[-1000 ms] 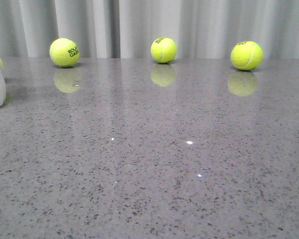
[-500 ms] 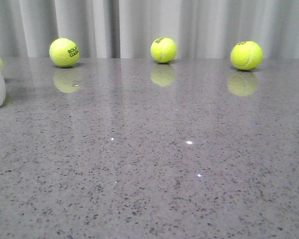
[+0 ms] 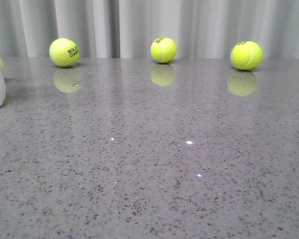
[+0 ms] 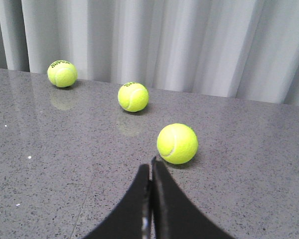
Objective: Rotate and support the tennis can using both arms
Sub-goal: 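Release the upright can and back the left gripper away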
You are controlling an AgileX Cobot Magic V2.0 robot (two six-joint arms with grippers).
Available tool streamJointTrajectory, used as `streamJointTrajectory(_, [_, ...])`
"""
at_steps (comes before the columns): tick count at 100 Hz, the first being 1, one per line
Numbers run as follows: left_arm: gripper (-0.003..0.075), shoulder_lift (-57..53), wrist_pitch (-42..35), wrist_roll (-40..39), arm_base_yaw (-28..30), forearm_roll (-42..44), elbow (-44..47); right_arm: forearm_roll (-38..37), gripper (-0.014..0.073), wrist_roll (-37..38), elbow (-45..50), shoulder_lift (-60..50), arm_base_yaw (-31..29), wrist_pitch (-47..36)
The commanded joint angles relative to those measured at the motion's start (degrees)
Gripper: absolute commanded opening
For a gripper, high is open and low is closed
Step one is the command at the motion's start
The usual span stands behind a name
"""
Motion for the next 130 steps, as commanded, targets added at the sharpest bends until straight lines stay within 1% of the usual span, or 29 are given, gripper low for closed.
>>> streamJointTrajectory(1, [-0.0021, -2.19, -4.42, -0.61, 0.13, -0.04, 2.71, 0.43, -0.0068, 0.04, -1.39, 0.64, -0.35, -4.62])
streamJointTrajectory(17, [-0.0021, -2.19, -4.42, -0.61, 0.13, -0.04, 2.71, 0.31, -0.0068, -0.18, -0.91, 0.59, -0.35, -4.99])
streamJointTrajectory(29, [-0.0021, -2.19, -4.42, -0.61, 0.13, -0.04, 2.71, -0.78, -0.0068, 0.48, 0.27, 0.42, -0.08, -7.41])
streamJointTrajectory(38, [-0.0021, -2.19, -4.42, -0.61, 0.13, -0.04, 2.71, -1.75, -0.0068, 3.59, 2.47, -0.69, 1.16, -10.23])
streamJointTrajectory(56, [-0.0021, -2.19, -4.42, -0.61, 0.13, -0.04, 2.71, -7.50, -0.0068, 11.64, 8.65, -4.56, 2.95, -15.48])
streamJointTrajectory(74, [-0.0021, -2.19, -4.42, -0.61, 0.13, -0.04, 2.71, -8.17, -0.0068, 14.99, 15.43, -9.86, 2.95, -19.21])
streamJointTrajectory(79, [-0.0021, -2.19, -4.42, -0.61, 0.13, -0.04, 2.71, -8.17, -0.0068, 15.31, 17.07, -11.35, 2.95, -20.10])
streamJointTrajectory(113, [-0.0021, -2.19, -4.42, -0.61, 0.13, -0.04, 2.71, -8.17, -0.0068, 15.90, 24.94, -11.14, 2.95, -31.24])
streamJointTrajectory(130, [-0.0021, -2.19, -4.42, -0.61, 0.13, -0.04, 2.71, -8.17, -0.0068, 15.90, 25.25, -11.14, 2.95, -30.67])
